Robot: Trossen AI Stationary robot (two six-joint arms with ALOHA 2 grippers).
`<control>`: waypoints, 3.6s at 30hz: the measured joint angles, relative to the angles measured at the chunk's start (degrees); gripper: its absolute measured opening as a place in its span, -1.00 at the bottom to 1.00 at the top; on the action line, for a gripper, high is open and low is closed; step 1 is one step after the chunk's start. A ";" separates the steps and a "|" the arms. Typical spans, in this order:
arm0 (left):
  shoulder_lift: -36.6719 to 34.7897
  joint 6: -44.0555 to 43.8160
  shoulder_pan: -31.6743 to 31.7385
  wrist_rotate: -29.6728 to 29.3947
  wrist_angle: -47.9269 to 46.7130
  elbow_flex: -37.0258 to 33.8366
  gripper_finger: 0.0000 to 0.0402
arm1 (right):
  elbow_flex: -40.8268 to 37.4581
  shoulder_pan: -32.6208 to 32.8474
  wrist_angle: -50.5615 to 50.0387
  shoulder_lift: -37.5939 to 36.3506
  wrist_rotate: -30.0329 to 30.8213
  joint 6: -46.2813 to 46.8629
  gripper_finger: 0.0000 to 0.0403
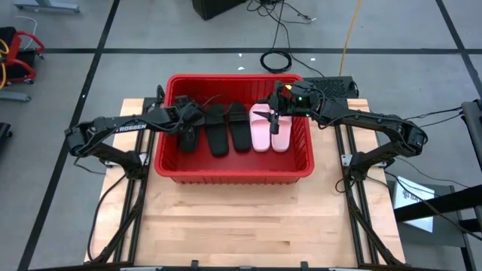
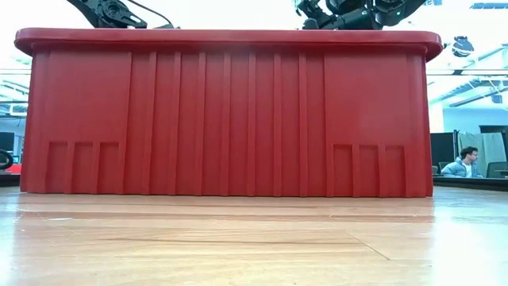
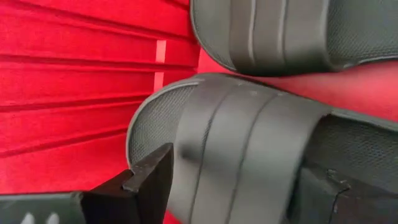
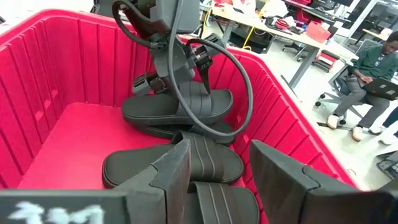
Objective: Pick and place slides into bin
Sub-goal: Put the black slipper on the red bin, then return to Home Position
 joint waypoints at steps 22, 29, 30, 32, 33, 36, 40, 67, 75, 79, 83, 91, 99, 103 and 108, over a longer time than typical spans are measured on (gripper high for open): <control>-6.27 -2.62 -3.36 -2.75 -3.70 0.00 0.26 | 0.00 0.21 -0.13 0.00 0.00 0.87 -0.23; -7.90 -5.68 -5.64 -2.49 -7.00 0.02 0.26 | 0.00 1.04 -0.13 0.00 0.02 0.88 -0.23; -7.93 -6.24 -6.07 -2.48 -7.15 0.02 0.26 | 0.00 1.16 -0.13 0.00 0.02 0.87 -0.23; -7.87 -7.24 -7.03 -2.49 -7.36 0.02 0.26 | 0.00 1.22 -0.13 0.00 0.02 0.87 -0.23; -7.87 -7.58 -7.51 -2.49 -7.35 0.02 0.26 | 0.00 1.39 -0.13 0.00 0.02 0.87 -0.23; -7.87 -8.17 -8.96 -2.49 -7.37 0.02 0.26 | 0.00 1.65 -0.13 0.00 0.04 0.91 -0.23; -8.16 -9.48 -10.73 -3.27 -7.45 0.02 0.26 | 0.00 2.38 -0.07 0.00 0.04 2.15 -0.23; -32.73 -23.83 -31.97 1.14 -0.81 0.07 0.26 | 0.04 14.83 1.83 -2.43 0.10 17.14 -0.23; -33.35 -25.32 -39.12 7.04 3.91 0.08 0.26 | 0.04 19.90 11.41 -2.49 -2.86 22.55 -0.23; -34.35 -27.09 -41.89 6.84 5.87 0.07 0.26 | 0.04 21.95 16.19 -2.49 -2.84 25.84 -0.23; -35.23 -28.48 -44.21 7.20 5.68 0.09 0.26 | 0.04 22.85 17.49 -2.54 -2.86 27.13 -0.23; -34.68 -35.35 -46.04 8.79 2.67 0.07 0.26 | 0.02 23.30 16.24 -2.54 -2.71 36.40 -0.23; -34.21 -26.76 -45.35 20.15 16.17 -3.50 0.26 | -0.02 27.25 15.23 -2.49 7.73 30.17 -0.23; -34.35 -24.19 -43.73 19.60 20.23 -4.02 0.26 | -0.02 27.43 15.51 -2.49 7.14 30.64 -0.23; -36.09 -24.15 -41.42 18.64 16.18 -4.11 0.26 | -0.02 27.23 15.19 -2.92 4.63 30.39 -0.23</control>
